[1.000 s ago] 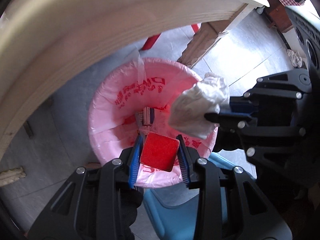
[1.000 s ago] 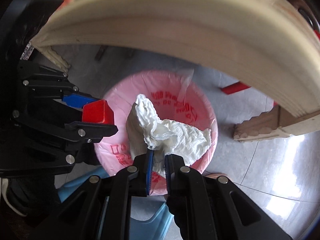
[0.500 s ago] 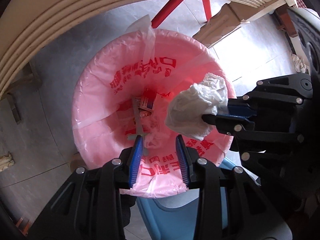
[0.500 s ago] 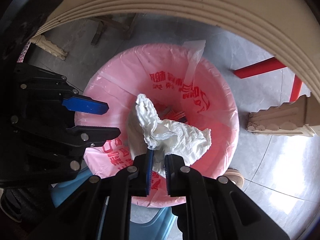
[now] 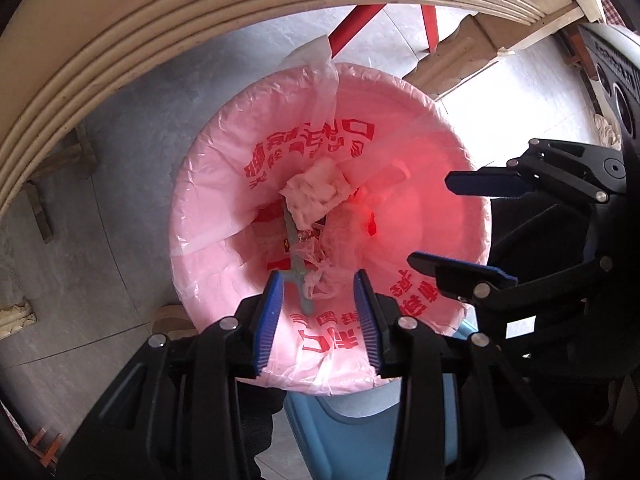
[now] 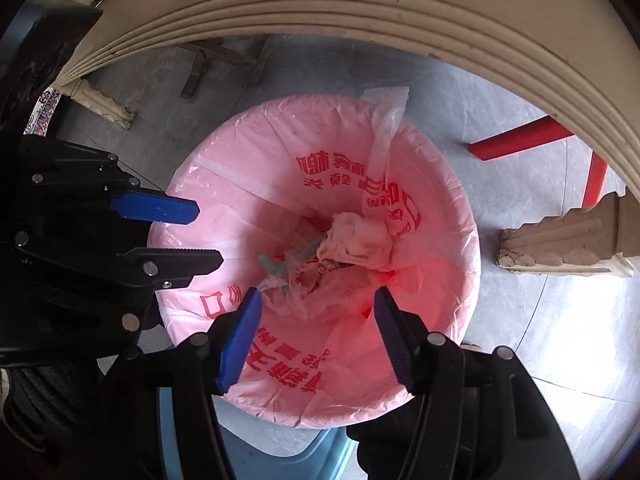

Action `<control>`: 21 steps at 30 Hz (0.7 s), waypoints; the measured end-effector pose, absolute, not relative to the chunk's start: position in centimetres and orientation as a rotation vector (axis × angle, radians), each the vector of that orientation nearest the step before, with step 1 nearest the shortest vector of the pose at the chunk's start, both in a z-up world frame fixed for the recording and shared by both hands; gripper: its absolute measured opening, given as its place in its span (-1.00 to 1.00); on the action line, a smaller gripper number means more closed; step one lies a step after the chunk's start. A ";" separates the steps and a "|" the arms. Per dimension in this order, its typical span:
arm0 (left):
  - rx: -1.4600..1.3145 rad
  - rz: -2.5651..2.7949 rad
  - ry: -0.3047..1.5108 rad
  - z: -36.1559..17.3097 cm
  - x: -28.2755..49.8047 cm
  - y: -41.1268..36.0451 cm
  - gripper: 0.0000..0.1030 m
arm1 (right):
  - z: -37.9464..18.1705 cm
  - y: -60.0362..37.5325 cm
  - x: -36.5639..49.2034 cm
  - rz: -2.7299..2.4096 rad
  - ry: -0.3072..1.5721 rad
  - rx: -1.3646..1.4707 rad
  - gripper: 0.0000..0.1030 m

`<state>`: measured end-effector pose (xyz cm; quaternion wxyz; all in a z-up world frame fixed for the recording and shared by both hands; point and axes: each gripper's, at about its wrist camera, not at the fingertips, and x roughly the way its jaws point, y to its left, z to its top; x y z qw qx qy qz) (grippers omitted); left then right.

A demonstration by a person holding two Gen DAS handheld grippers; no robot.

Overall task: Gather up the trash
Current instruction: 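Open both tools to drop the red cube and tissue into the bin, then move both open tools back over the table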

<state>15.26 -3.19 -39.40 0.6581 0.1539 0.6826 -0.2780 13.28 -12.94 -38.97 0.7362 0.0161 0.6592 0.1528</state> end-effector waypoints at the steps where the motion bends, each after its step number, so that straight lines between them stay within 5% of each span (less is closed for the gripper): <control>1: 0.349 -0.627 1.544 -39.4 15.3 -3.2 -0.25 | -38.9 -13.0 13.3 0.335 1.446 0.039 0.12; 11: 0.377 -0.612 1.465 -34.8 14.3 -2.8 -0.13 | -34.3 -13.3 12.1 0.358 1.365 0.086 0.12; 21: 0.287 -0.585 1.300 -20.7 14.4 -1.6 0.06 | -21.2 -16.7 10.2 0.347 1.130 0.081 0.31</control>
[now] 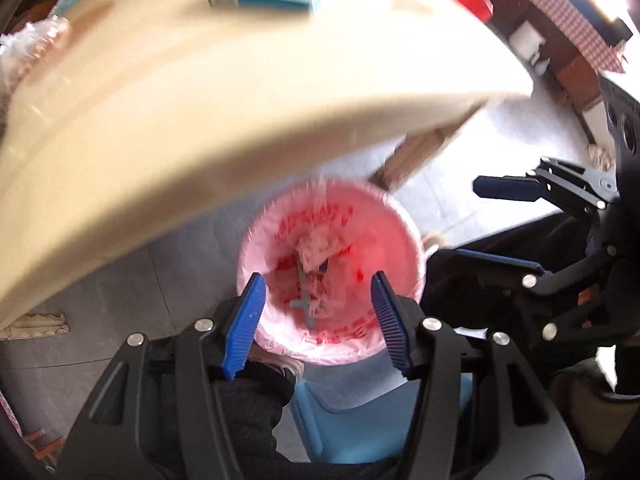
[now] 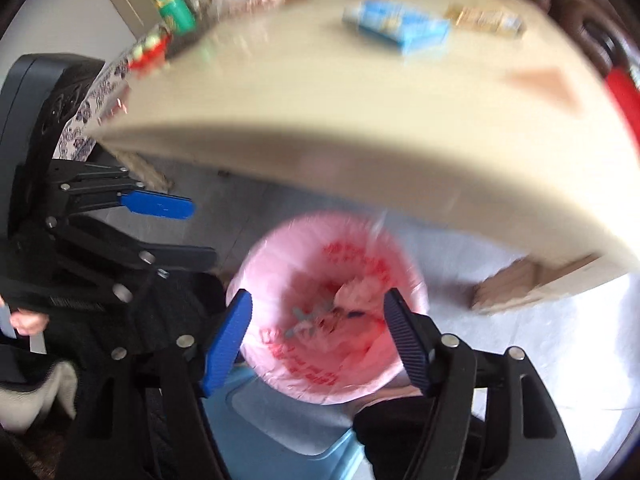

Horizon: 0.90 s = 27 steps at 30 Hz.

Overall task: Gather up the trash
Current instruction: 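Move both open tools back over the table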

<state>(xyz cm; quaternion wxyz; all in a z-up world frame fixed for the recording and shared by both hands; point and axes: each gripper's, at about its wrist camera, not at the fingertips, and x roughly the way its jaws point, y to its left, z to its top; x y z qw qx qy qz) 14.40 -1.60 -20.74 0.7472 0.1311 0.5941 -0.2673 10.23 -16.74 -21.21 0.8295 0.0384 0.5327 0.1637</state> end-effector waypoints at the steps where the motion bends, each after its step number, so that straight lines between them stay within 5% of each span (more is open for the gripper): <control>1: 0.265 -0.567 1.291 -19.3 15.0 -1.5 0.07 | -19.6 -17.4 10.3 0.341 1.101 0.072 0.31; 12: 0.130 -0.357 1.226 -9.9 23.2 -5.2 0.19 | -7.6 -23.4 18.1 0.331 0.940 -0.127 0.42; 27: -0.113 -0.146 1.315 -12.4 32.6 -9.6 0.21 | -8.1 -28.7 32.0 0.469 1.003 -0.350 0.47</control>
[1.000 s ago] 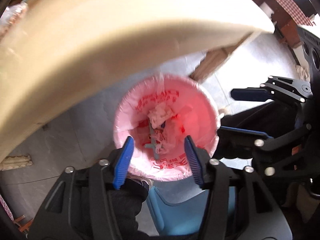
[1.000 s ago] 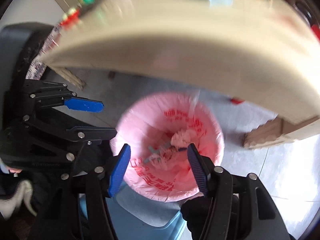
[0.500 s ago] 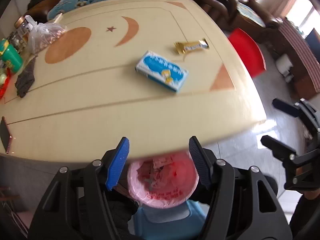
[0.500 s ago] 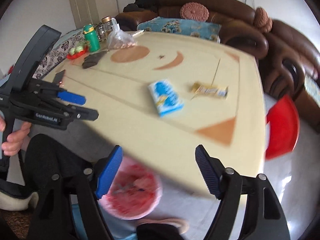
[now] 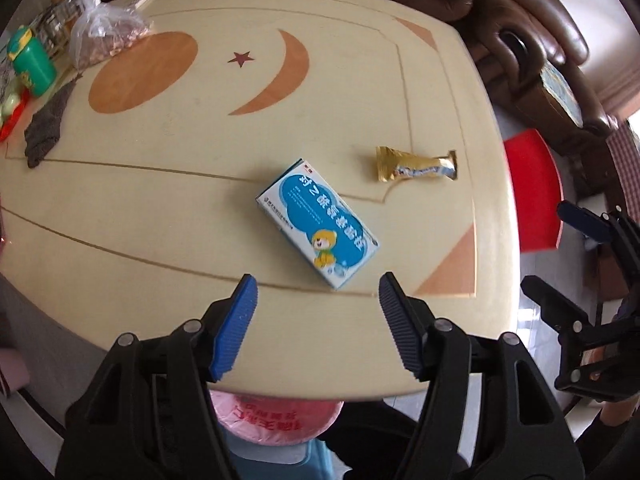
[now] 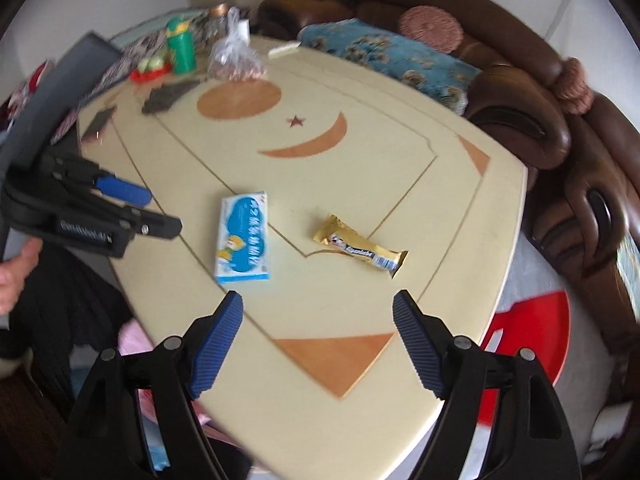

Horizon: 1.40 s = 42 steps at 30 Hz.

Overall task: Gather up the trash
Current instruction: 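Move both open tools back over the table, then grasp the blue-white medicine box with the left tool while the right tool grasps the gold candy wrapper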

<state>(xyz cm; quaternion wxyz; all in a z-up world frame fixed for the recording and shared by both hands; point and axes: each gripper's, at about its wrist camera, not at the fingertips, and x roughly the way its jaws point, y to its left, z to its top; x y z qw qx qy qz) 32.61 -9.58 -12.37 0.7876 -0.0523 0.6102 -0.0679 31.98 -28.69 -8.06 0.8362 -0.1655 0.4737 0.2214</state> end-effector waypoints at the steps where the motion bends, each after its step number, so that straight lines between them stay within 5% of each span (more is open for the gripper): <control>1: -0.129 -0.135 1.324 -13.0 33.2 -9.8 0.21 | -8.6 -28.7 32.5 0.482 1.008 -0.359 0.47; 11: -0.246 -0.031 1.384 -18.4 37.3 -10.2 0.22 | -15.4 -28.9 40.6 0.606 1.101 -0.437 0.47; 33: -0.378 0.009 1.392 -20.1 37.4 -9.8 0.37 | -21.5 -27.2 45.4 0.723 1.159 -0.531 0.47; 42: -0.332 0.006 1.409 -20.5 37.6 -10.5 0.71 | -22.4 -27.1 45.7 0.745 1.150 -0.505 0.47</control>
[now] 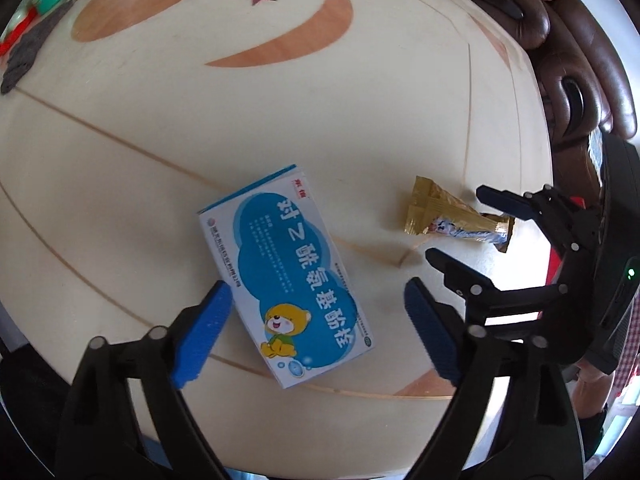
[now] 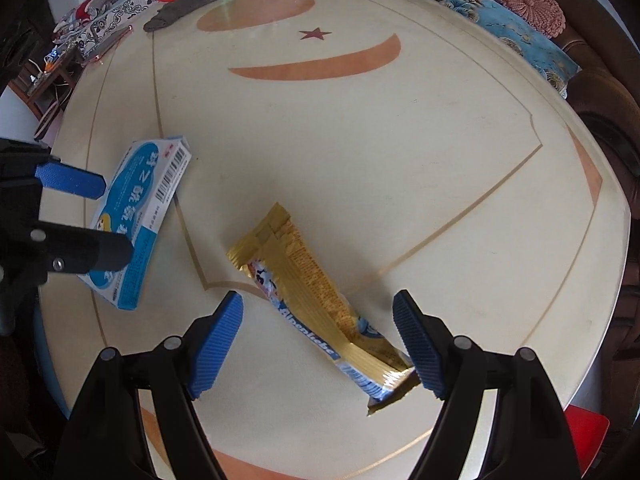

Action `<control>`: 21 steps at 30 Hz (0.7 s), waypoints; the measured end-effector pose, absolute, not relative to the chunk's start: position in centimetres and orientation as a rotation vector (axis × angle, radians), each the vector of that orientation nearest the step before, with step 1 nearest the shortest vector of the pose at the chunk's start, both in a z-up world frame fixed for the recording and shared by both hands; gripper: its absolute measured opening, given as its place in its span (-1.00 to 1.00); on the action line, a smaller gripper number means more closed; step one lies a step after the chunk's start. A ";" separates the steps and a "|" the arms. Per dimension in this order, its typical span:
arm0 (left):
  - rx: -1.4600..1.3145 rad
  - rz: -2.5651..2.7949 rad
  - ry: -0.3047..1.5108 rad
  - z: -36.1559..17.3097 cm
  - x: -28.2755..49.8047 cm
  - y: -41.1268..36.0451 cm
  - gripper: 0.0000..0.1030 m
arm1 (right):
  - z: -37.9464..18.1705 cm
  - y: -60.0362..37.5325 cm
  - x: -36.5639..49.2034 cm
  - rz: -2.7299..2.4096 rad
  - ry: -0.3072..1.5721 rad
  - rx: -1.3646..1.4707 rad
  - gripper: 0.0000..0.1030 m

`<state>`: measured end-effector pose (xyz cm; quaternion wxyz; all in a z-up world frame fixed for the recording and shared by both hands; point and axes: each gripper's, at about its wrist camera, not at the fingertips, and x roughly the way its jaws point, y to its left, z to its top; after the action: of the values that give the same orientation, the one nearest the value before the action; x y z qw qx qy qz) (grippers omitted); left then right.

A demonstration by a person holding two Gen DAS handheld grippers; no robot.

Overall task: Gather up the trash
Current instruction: 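Grasp the blue-white medicine box with the left tool while the right tool grasps the gold candy wrapper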

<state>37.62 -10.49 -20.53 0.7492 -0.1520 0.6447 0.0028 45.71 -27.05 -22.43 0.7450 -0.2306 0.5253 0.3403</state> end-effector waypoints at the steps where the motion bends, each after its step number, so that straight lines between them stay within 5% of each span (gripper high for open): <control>1: -0.329 0.017 1.425 -20.8 37.8 -10.4 0.72 | -22.4 -27.1 45.7 0.745 1.148 -0.505 0.47; 12: -0.243 0.067 1.462 -22.8 37.9 -10.5 0.82 | -22.5 -27.6 44.9 0.736 1.099 -0.484 0.47; 21: -0.133 0.093 1.471 -22.6 37.8 -11.6 0.60 | -22.4 -27.1 44.1 0.704 1.107 -0.495 0.38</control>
<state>37.84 -11.61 -22.60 0.7385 -0.0605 0.6702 0.0423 44.11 -27.13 -22.41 0.7639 -0.2279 0.5093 0.3241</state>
